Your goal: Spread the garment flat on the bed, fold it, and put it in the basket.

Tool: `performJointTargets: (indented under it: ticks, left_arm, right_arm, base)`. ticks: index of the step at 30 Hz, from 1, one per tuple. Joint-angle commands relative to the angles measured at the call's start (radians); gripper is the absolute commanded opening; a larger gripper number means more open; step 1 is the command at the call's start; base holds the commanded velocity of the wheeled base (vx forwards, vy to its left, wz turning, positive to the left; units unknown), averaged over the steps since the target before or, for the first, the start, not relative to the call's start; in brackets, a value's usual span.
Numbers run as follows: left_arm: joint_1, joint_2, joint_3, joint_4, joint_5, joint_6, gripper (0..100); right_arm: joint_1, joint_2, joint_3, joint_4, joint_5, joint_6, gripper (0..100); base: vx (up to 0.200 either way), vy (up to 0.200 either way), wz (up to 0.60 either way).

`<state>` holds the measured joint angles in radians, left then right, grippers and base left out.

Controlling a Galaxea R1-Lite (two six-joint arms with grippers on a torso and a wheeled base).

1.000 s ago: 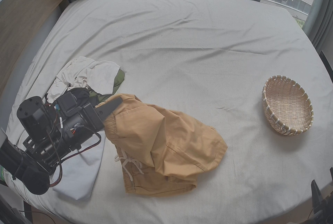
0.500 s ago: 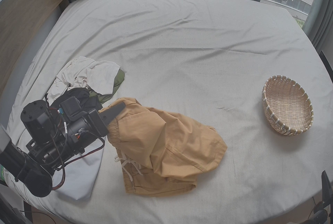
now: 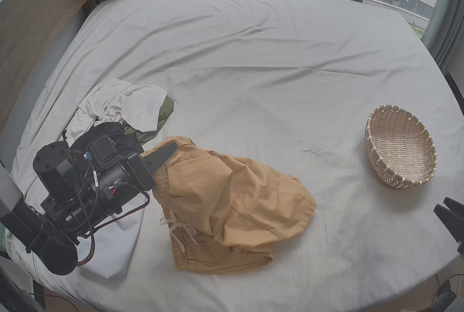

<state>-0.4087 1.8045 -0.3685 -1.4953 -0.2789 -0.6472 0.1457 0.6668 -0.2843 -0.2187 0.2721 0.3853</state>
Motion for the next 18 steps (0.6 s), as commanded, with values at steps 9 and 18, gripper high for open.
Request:
performJointTargets:
  ticks: [9, 18]
  left_arm:
    - [-0.001, 0.021, 0.0, -0.023, 0.001, 0.0, 0]
    - [-0.001, 0.023, -0.001, -0.023, 0.001, 0.0, 0]
  right_arm:
    - [0.161, 0.557, -0.024, -0.249, 0.041, 0.15, 100]
    - [0.206, 0.767, -0.026, -0.318, 0.038, 0.153, 100]
  base:
    - [0.0, 0.0, 0.0]
    - [0.0, 0.0, 0.0]
